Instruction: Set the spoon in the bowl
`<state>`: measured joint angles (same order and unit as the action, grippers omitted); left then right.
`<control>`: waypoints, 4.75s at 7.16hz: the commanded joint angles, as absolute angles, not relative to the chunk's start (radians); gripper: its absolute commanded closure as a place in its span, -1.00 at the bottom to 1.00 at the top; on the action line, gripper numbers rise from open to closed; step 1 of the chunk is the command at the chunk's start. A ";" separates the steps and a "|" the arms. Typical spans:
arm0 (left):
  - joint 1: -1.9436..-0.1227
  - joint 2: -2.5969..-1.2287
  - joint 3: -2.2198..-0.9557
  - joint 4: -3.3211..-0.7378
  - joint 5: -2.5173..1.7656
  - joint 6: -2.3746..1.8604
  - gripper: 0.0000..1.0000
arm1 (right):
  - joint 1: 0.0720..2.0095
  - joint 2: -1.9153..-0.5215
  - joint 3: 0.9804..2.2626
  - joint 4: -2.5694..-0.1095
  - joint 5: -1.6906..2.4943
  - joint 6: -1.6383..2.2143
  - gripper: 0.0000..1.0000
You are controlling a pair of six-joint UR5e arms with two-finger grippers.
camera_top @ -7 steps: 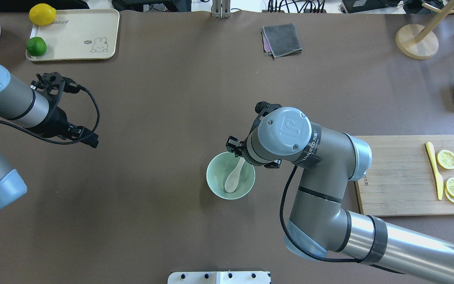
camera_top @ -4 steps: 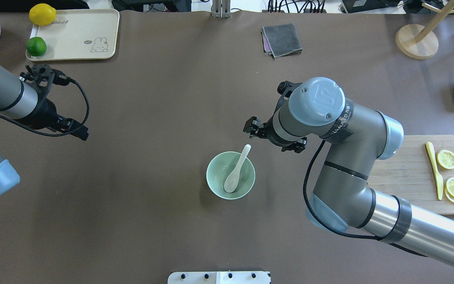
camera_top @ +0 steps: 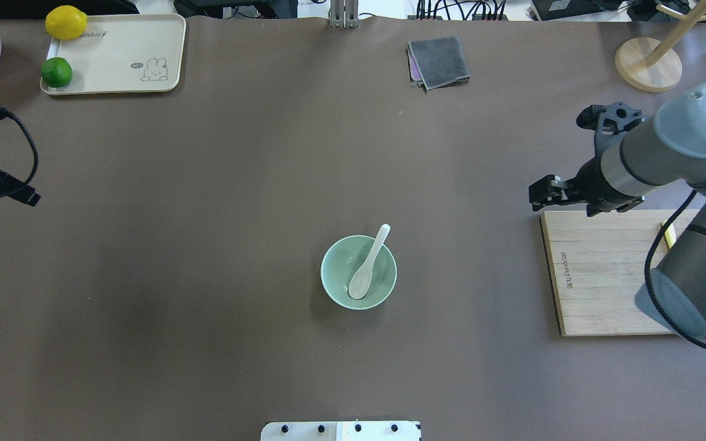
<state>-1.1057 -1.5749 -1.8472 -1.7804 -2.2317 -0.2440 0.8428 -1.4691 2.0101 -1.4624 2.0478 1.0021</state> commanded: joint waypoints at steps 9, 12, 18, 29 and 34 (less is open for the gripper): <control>-1.468 -1.446 -1.783 -1.680 -2.387 0.218 -0.96 | 1.433 -1.819 1.954 -1.457 2.353 0.075 -1.00; -1.466 -1.456 -1.767 -1.689 -2.388 0.200 -0.96 | 1.442 -1.836 1.942 -1.442 2.352 0.066 -1.00; -1.465 -1.457 -1.750 -1.694 -2.388 0.187 -0.96 | 1.453 -1.878 1.844 -1.262 2.358 0.063 -1.00; -1.440 -1.456 -1.586 -2.001 -2.382 0.035 -0.96 | 1.453 -1.879 1.845 -1.264 2.358 0.069 -1.00; -1.440 -1.413 -1.633 -2.014 -2.393 0.020 -0.96 | 1.454 -1.867 1.850 -1.262 2.385 0.067 -1.00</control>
<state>-1.4405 -1.4367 -1.6042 -2.0143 -2.3909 0.0207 1.4531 -1.8750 1.8500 -1.2625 2.3836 0.0681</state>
